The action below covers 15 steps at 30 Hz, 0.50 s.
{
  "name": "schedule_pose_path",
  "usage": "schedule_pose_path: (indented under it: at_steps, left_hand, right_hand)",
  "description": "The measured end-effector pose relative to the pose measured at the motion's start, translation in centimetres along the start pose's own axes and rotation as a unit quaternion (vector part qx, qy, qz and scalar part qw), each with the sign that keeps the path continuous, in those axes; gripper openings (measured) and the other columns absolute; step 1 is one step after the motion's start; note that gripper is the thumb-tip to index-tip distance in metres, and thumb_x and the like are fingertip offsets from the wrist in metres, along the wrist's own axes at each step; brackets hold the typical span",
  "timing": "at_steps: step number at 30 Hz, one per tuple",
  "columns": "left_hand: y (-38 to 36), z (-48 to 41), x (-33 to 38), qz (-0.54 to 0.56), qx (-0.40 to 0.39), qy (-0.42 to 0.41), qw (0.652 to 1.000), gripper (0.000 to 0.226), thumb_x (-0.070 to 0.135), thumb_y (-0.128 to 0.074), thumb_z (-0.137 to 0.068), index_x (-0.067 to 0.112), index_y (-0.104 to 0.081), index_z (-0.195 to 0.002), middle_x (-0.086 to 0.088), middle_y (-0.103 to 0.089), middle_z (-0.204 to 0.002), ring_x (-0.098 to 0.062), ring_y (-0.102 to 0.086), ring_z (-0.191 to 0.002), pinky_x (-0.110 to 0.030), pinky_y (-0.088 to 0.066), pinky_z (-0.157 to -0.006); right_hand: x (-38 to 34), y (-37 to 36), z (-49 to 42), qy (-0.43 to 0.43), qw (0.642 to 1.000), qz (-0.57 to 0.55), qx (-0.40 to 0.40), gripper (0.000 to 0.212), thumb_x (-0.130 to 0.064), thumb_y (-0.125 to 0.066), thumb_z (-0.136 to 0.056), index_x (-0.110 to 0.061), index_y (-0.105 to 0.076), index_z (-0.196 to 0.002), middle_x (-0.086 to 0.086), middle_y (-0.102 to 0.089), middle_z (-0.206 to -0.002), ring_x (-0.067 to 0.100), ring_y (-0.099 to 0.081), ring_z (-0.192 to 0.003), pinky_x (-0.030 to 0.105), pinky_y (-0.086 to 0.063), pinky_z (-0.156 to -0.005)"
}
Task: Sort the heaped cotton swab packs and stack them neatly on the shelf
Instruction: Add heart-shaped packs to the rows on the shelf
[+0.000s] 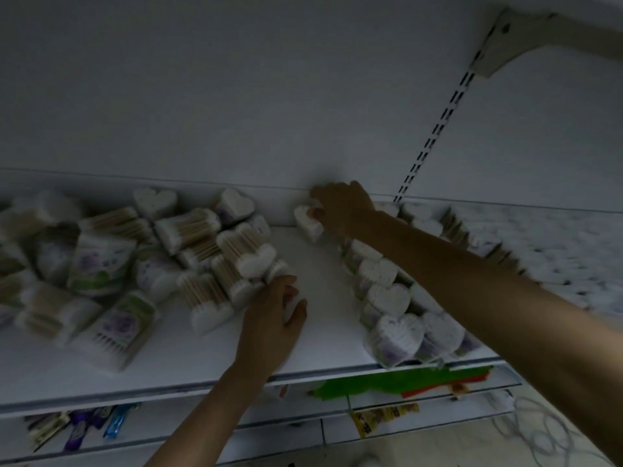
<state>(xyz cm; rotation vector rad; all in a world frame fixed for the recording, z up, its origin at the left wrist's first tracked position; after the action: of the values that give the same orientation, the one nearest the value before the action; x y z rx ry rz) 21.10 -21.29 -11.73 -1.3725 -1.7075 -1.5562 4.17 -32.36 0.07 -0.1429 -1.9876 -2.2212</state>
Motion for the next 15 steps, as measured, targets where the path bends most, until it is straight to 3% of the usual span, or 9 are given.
schedule_pose_path:
  at_steps: [2, 7, 12, 15]
  left_hand:
    - [-0.1, 0.0, 0.0, -0.004, 0.005, -0.001, 1.0, 0.039, 0.019, -0.067, -0.088, 0.015, -0.055, -0.124, 0.006, -0.06, -0.101, -0.004, -0.055, -0.091, -0.004, -0.035, -0.079]
    - [-0.1, -0.1, 0.4, -0.005, 0.012, -0.006, 1.0, 0.04, 0.018, -0.069, -0.087, 0.015, -0.056, -0.124, 0.007, -0.06, -0.101, -0.004, -0.054, -0.089, -0.009, -0.037, -0.08]
    - [-0.1, -0.1, 0.2, -0.009, 0.02, -0.014, 1.0, 0.038, 0.015, -0.07, -0.085, 0.014, -0.057, -0.121, 0.008, -0.059, -0.097, -0.005, -0.054, -0.086, -0.01, -0.038, -0.078]
    - [-0.2, -0.2, 0.0, -0.019, 0.024, -0.021, 0.999, 0.038, 0.014, -0.072, -0.083, 0.013, -0.059, -0.118, 0.007, -0.06, -0.096, -0.005, -0.055, -0.084, -0.018, -0.041, -0.078]
  right_hand:
    - [-0.4, 0.7, 0.4, 0.048, 0.994, 0.072, 0.064, 0.043, -0.041, -0.039, -0.099, -0.018, -0.043, -0.136, 0.009, -0.049, -0.132, 0.026, -0.046, -0.121, 0.036, -0.027, -0.101]
    - [-0.2, 0.4, 0.7, 0.039, 0.987, 0.136, 0.082, 0.036, -0.036, -0.033, -0.1, -0.016, -0.053, -0.123, 0.006, -0.055, -0.123, 0.024, -0.049, -0.114, 0.036, -0.027, -0.099]
    - [1.7, 0.2, 0.1, 0.008, 0.993, -0.003, 0.121, 0.03, -0.029, -0.044, -0.097, -0.017, -0.054, -0.122, 0.007, -0.056, -0.126, 0.025, -0.048, -0.117, 0.033, -0.028, -0.098]
    - [2.8, -0.1, -0.5, 0.042, 0.988, -0.132, 0.074, 0.03, -0.026, -0.056, -0.091, -0.02, -0.06, -0.121, 0.005, -0.054, -0.13, 0.023, -0.046, -0.122, 0.033, -0.031, -0.103]
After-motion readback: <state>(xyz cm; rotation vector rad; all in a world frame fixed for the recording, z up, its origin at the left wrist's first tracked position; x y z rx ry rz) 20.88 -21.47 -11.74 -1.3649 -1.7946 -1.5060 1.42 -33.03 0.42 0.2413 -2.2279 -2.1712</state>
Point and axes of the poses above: each hand's wrist, its own z-axis away from the middle knuckle, its own y-axis out of the back of the hand, x = y × z, the point moved 2 cm from there along -z, towards the middle knuckle
